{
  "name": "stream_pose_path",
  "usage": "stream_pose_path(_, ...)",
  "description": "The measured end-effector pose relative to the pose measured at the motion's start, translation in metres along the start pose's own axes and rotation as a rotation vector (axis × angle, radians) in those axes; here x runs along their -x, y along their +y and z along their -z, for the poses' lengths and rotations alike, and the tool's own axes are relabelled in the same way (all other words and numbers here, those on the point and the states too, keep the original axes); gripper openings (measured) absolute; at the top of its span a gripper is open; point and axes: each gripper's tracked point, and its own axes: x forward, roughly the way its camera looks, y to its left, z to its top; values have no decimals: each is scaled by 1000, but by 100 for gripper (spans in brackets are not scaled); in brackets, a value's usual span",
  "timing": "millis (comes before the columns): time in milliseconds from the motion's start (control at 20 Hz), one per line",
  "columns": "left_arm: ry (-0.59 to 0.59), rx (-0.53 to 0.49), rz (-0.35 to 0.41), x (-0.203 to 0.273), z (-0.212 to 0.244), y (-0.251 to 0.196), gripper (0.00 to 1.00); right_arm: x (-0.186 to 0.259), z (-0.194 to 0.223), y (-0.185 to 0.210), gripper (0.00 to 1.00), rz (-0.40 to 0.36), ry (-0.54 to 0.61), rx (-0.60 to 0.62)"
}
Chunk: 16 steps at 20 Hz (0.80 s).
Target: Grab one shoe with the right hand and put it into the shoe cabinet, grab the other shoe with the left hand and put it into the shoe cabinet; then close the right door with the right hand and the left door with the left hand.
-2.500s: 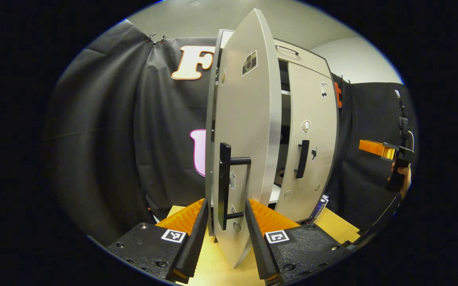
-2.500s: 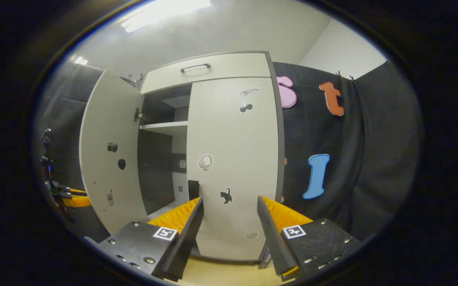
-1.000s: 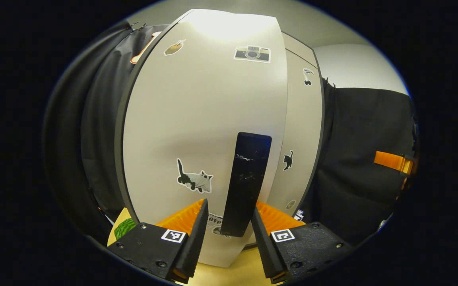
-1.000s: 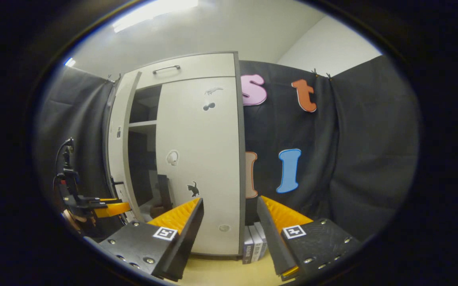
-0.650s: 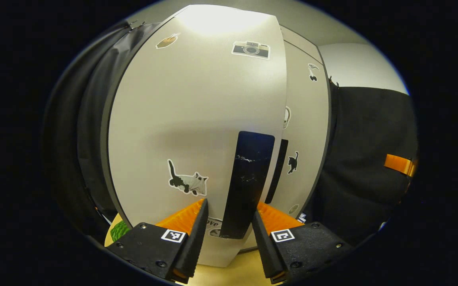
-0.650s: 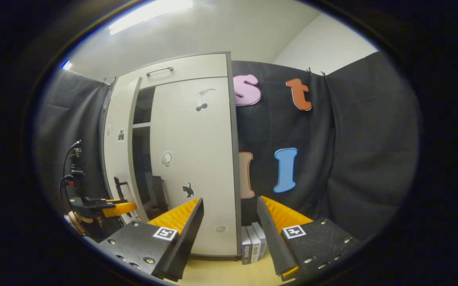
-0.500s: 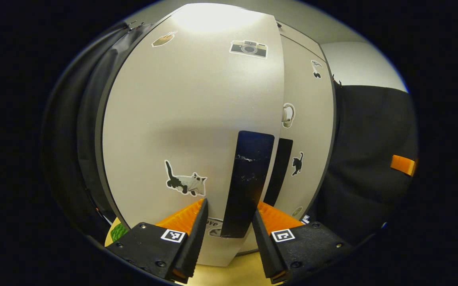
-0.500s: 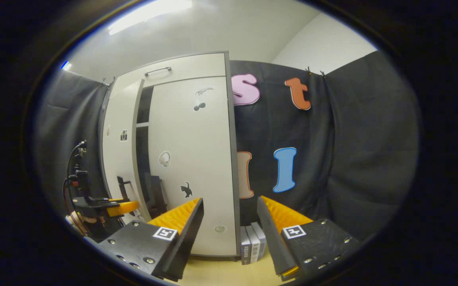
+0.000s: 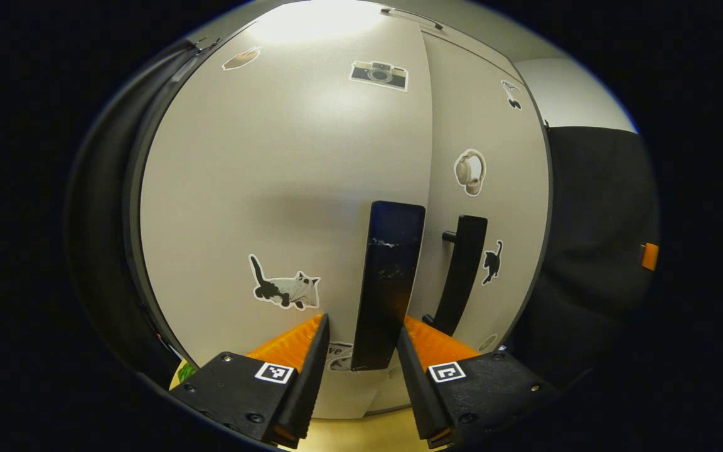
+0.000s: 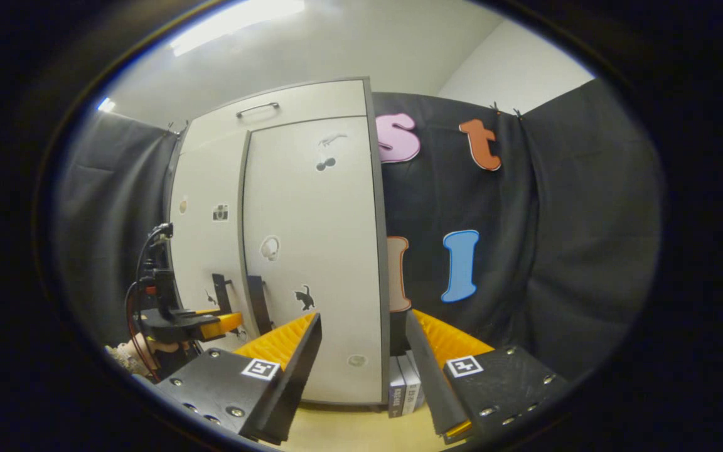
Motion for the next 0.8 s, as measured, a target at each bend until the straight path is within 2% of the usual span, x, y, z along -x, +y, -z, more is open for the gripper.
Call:
stream_pose_path(250, 7, 15, -1, -2, 2, -2, 60, 1, 3, 2, 81, -2, 10, 9)
stream_pose_path(500, 8, -12, 1, -2, 3, -2, 59, 2, 1, 7, 81, -4, 8, 2)
stream_pose_path(800, 9, -36, -18, 21, 1, -3, 64, 10, -3, 28, 81, -41, 0, -6)
